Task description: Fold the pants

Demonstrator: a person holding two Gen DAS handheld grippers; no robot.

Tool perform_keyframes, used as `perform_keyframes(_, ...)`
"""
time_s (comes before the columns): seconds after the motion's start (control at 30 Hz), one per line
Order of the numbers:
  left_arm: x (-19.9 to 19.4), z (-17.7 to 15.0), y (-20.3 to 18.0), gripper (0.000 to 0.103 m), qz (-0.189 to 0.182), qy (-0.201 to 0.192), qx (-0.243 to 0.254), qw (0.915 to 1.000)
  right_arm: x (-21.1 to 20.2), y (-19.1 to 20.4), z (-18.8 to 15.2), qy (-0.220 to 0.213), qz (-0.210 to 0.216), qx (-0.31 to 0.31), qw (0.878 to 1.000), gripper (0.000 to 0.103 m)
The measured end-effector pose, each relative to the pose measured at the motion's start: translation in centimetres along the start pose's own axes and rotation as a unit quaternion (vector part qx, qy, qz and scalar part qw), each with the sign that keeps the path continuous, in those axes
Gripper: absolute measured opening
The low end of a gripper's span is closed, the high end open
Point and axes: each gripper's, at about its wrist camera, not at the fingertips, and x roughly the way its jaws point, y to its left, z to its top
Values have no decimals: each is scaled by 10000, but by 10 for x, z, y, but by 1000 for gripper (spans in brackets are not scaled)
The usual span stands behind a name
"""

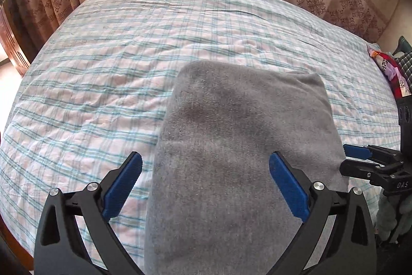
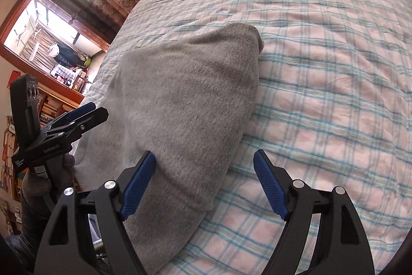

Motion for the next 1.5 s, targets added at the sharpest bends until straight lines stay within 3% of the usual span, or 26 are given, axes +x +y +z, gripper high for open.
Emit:
perform_keyframes(0.33,39,-5,17,100,-543,564,-246,9966,36,-13,14,248,583,708,9955,84)
perform_keyframes(0.67,50,-11,18,100,-913,688,-324,9929,59,-10,15,453,1158,896,9882,83)
perform_keyframes(0.8,54,-14,15,89,-1152,717,-389,9900,69,1,20,467,1183,759,9890,71)
perform_keyframes(0.93,53,-15,15,81,-1161,679,-380,9902,66,9,25,429,1227,596,9897,48)
perform_keyframes(1.03,46,-15,9,71,-1042,608,-265,9923,58,14,29,356,1228,453,9908,39)
perform_keyframes(1.27,23,-2,7,50,-1078,422,-300,9928,22,31,40,47,1344,101,9909,33)
perform_keyframes(1.33,18,3,3,39,-1197,383,-313,9916,7,30,45,-108,1373,91,9904,32)
perform_keyframes(1.5,12,20,-26,34,-1472,268,-187,9886,-34,19,56,-480,1271,-4,9907,31)
